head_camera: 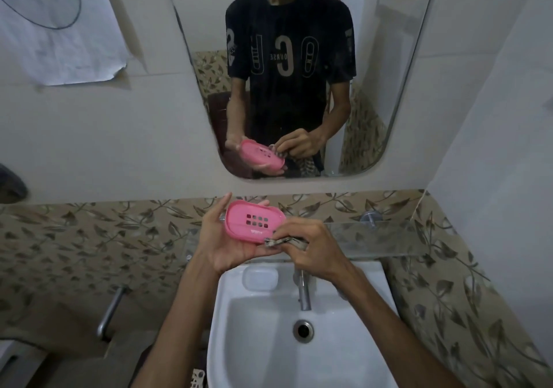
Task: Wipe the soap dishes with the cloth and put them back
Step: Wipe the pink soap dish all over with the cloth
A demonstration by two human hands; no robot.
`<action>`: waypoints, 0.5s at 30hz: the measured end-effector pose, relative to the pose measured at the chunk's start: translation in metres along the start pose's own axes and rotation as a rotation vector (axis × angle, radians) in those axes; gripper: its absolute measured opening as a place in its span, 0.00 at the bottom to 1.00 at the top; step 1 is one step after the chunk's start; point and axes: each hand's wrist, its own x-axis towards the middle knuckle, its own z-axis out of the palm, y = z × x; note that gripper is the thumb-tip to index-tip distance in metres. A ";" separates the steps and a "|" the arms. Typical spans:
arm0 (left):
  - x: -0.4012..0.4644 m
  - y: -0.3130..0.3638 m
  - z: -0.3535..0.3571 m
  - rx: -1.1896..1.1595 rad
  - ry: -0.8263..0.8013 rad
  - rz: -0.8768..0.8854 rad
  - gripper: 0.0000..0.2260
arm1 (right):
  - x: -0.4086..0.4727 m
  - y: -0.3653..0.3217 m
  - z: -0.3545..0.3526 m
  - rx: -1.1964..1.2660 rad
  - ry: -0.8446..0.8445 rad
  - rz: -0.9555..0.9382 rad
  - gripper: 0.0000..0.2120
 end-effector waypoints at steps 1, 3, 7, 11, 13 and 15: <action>-0.001 0.000 0.001 0.005 0.008 -0.009 0.36 | 0.001 0.000 -0.001 -0.005 -0.014 0.005 0.13; -0.002 -0.002 0.003 0.020 0.027 0.010 0.35 | 0.000 0.001 -0.001 -0.010 -0.006 0.032 0.12; 0.005 -0.016 0.007 -0.027 0.059 0.178 0.32 | -0.008 -0.001 0.005 0.028 0.125 0.112 0.08; 0.011 -0.039 0.018 -0.038 0.104 0.331 0.35 | -0.008 -0.010 0.026 0.089 0.404 0.384 0.06; 0.011 -0.045 0.019 -0.040 0.141 0.389 0.36 | -0.011 -0.019 0.040 0.181 0.439 0.469 0.07; 0.011 -0.047 0.018 -0.055 0.151 0.425 0.36 | -0.012 -0.026 0.048 0.263 0.420 0.492 0.06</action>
